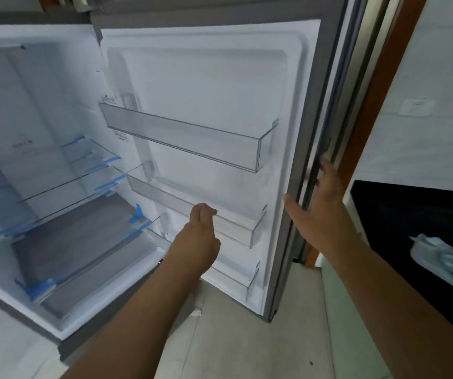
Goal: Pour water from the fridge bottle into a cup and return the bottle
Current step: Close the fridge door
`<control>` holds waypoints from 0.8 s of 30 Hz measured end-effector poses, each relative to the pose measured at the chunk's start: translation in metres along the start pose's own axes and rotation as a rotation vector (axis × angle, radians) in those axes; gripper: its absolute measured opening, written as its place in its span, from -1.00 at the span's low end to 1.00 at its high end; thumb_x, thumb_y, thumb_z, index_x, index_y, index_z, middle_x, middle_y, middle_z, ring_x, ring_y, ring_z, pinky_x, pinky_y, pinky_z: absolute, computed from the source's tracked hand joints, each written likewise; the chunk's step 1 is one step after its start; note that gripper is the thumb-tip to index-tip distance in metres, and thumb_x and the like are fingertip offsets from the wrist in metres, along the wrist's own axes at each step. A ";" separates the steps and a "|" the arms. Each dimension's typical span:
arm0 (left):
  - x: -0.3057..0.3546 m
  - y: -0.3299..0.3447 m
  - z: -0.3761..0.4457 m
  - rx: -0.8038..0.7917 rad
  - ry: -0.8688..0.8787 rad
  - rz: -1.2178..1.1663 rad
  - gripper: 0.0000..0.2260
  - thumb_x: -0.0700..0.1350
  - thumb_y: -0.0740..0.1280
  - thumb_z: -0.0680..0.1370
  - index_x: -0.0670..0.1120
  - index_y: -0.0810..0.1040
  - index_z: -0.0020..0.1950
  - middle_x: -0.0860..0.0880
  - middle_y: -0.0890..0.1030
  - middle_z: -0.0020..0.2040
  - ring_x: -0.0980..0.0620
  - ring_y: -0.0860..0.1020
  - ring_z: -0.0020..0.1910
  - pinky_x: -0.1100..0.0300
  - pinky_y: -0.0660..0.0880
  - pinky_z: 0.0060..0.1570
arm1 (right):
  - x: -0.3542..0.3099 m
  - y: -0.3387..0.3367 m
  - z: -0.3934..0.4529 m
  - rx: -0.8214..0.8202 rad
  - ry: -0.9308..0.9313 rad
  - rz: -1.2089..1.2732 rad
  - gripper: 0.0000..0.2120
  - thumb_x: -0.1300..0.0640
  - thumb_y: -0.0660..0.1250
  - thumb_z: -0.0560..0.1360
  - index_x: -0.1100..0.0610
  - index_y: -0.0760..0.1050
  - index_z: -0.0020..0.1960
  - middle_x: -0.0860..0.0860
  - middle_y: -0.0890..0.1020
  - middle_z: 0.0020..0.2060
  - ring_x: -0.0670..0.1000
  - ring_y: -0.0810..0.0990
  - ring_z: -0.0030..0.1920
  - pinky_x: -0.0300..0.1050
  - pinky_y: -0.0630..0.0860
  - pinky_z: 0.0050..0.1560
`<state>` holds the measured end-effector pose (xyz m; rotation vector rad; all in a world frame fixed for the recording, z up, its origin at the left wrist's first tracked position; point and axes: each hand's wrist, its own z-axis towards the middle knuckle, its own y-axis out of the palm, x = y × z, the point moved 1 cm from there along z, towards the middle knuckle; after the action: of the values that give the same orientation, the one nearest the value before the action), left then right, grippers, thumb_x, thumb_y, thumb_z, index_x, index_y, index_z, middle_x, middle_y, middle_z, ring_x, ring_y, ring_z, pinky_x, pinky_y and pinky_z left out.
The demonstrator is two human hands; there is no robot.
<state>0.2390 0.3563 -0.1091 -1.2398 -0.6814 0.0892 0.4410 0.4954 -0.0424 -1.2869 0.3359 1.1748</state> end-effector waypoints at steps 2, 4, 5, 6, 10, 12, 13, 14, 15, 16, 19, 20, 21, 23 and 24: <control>-0.006 -0.005 -0.008 0.024 -0.045 -0.036 -0.58 -0.33 0.28 0.56 -0.13 0.35 0.41 -0.07 0.35 0.44 -0.11 0.50 -0.36 0.02 0.44 -0.33 | 0.002 0.003 -0.002 -0.004 -0.015 0.010 -0.07 -0.10 0.51 0.50 -0.18 -0.05 0.62 0.05 0.23 0.58 0.21 0.41 0.51 0.32 0.56 0.31; -0.012 -0.012 -0.015 0.046 -0.102 -0.075 -0.57 -0.36 0.24 0.57 -0.10 0.36 0.41 -0.07 0.37 0.46 -0.18 0.59 -0.21 -0.04 0.55 -0.17 | 0.002 0.005 -0.006 -0.023 -0.032 0.018 -0.04 -0.20 0.50 0.47 -0.16 -0.06 0.62 0.07 0.31 0.55 0.22 0.45 0.47 0.33 0.58 0.27; -0.014 -0.016 -0.020 0.043 -0.134 -0.087 -0.54 -0.38 0.22 0.56 -0.08 0.36 0.43 -0.06 0.36 0.51 -0.19 0.63 -0.05 -0.03 0.58 -0.02 | 0.001 0.006 -0.008 -0.036 -0.041 0.011 -0.03 -0.26 0.49 0.44 -0.14 -0.04 0.62 0.07 0.36 0.52 0.22 0.49 0.44 0.32 0.61 0.24; -0.015 -0.019 -0.025 0.035 -0.163 -0.094 -0.50 -0.40 0.21 0.56 -0.05 0.37 0.46 -0.05 0.34 0.55 -0.16 0.61 0.15 0.01 0.54 0.14 | 0.000 0.007 -0.012 -0.046 -0.055 -0.002 -0.03 -0.32 0.48 0.41 -0.11 0.01 0.60 0.07 0.42 0.47 0.21 0.54 0.39 0.29 0.63 0.20; -0.005 -0.033 -0.057 0.166 -0.182 -0.145 -0.44 -0.37 0.23 0.54 -0.01 0.40 0.50 -0.03 0.43 0.51 -0.07 0.39 0.45 0.10 0.36 0.38 | -0.009 0.013 -0.028 -0.055 -0.148 -0.051 -0.08 -0.46 0.47 0.30 -0.03 0.19 0.43 0.04 0.55 0.22 0.12 0.64 0.19 0.15 0.70 0.09; 0.004 -0.039 -0.077 0.299 -0.079 -0.134 -0.58 -0.32 0.28 0.53 -0.03 0.52 0.36 0.00 0.56 0.31 -0.03 0.44 0.33 0.17 0.36 0.31 | -0.016 0.020 -0.037 -0.054 -0.216 -0.080 -0.07 -0.51 0.46 0.27 -0.01 0.22 0.40 0.02 0.55 0.16 0.09 0.64 0.15 0.07 0.71 0.03; 0.007 -0.040 -0.087 0.317 -0.037 -0.135 -0.66 -0.27 0.30 0.54 -0.02 0.55 0.28 0.05 0.59 0.20 0.02 0.48 0.24 0.19 0.38 0.24 | -0.020 0.024 -0.042 -0.054 -0.246 -0.088 -0.05 -0.53 0.46 0.25 0.00 0.23 0.40 0.02 0.55 0.15 0.09 0.64 0.13 0.04 0.71 0.00; 0.009 -0.041 -0.097 0.305 -0.004 -0.118 -0.74 -0.21 0.31 0.56 0.02 0.56 0.22 0.11 0.59 0.10 0.08 0.50 0.14 0.19 0.41 0.17 | -0.024 0.029 -0.048 -0.052 -0.275 -0.089 -0.03 -0.54 0.45 0.24 0.02 0.24 0.40 0.02 0.55 0.15 0.09 0.65 0.11 -0.01 0.71 -0.02; 0.008 -0.040 -0.105 0.289 0.024 -0.066 -0.80 -0.12 0.32 0.58 0.06 0.55 0.19 0.16 0.58 0.05 0.11 0.50 0.09 0.16 0.45 0.14 | -0.028 0.034 -0.053 -0.050 -0.306 -0.085 -0.01 -0.55 0.43 0.24 0.05 0.25 0.40 0.03 0.56 0.14 0.09 0.65 0.09 -0.08 0.69 -0.05; 0.005 -0.038 -0.113 0.285 0.042 0.003 -0.84 -0.03 0.31 0.60 0.09 0.53 0.17 0.19 0.57 0.03 0.12 0.50 0.08 0.11 0.47 0.16 | -0.033 0.039 -0.058 -0.051 -0.341 -0.070 -0.01 -0.56 0.41 0.26 0.08 0.26 0.41 0.04 0.57 0.14 0.08 0.65 0.07 -0.15 0.65 -0.08; -0.011 -0.036 -0.133 0.354 -0.058 0.041 -0.73 0.25 0.26 0.60 0.14 0.48 0.18 0.26 0.48 0.10 0.12 0.45 0.18 0.06 0.38 0.24 | -0.050 0.054 -0.073 -0.090 -0.460 0.007 -0.03 -0.56 0.36 0.31 0.13 0.31 0.41 0.06 0.61 0.16 0.09 0.68 0.08 -0.22 0.58 -0.07; -0.015 -0.038 -0.140 0.394 -0.092 0.021 -0.68 0.30 0.24 0.59 0.14 0.46 0.19 0.26 0.45 0.12 0.16 0.42 0.19 0.09 0.31 0.24 | -0.057 0.060 -0.078 -0.104 -0.501 0.037 -0.05 -0.54 0.37 0.31 0.14 0.32 0.39 0.06 0.63 0.15 0.09 0.68 0.08 -0.21 0.59 -0.07; -0.019 -0.042 -0.147 0.433 -0.105 0.012 -0.65 0.33 0.24 0.58 0.13 0.45 0.20 0.26 0.44 0.13 0.19 0.39 0.18 0.11 0.25 0.24 | -0.065 0.065 -0.083 -0.118 -0.534 0.060 -0.08 -0.53 0.38 0.32 0.14 0.33 0.37 0.05 0.63 0.14 0.09 0.69 0.07 -0.17 0.62 -0.08; -0.027 -0.051 -0.163 0.489 -0.103 0.003 -0.64 0.30 0.26 0.57 0.11 0.45 0.23 0.23 0.47 0.13 0.23 0.39 0.16 0.10 0.28 0.23 | -0.080 0.078 -0.093 -0.152 -0.590 0.089 -0.11 -0.53 0.37 0.33 0.14 0.34 0.34 0.04 0.64 0.12 0.07 0.69 0.05 -0.07 0.69 -0.09; -0.032 -0.056 -0.172 0.505 -0.109 -0.013 -0.64 0.27 0.27 0.57 0.10 0.45 0.24 0.23 0.48 0.13 0.23 0.41 0.15 0.07 0.35 0.22 | -0.088 0.085 -0.098 -0.175 -0.614 0.104 -0.13 -0.52 0.38 0.34 0.14 0.34 0.32 0.04 0.64 0.11 0.07 0.69 0.04 -0.04 0.70 -0.10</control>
<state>0.2860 0.1791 -0.0995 -0.7487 -0.7076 0.3011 0.3728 0.3557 -0.0546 -0.9985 -0.1568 1.6465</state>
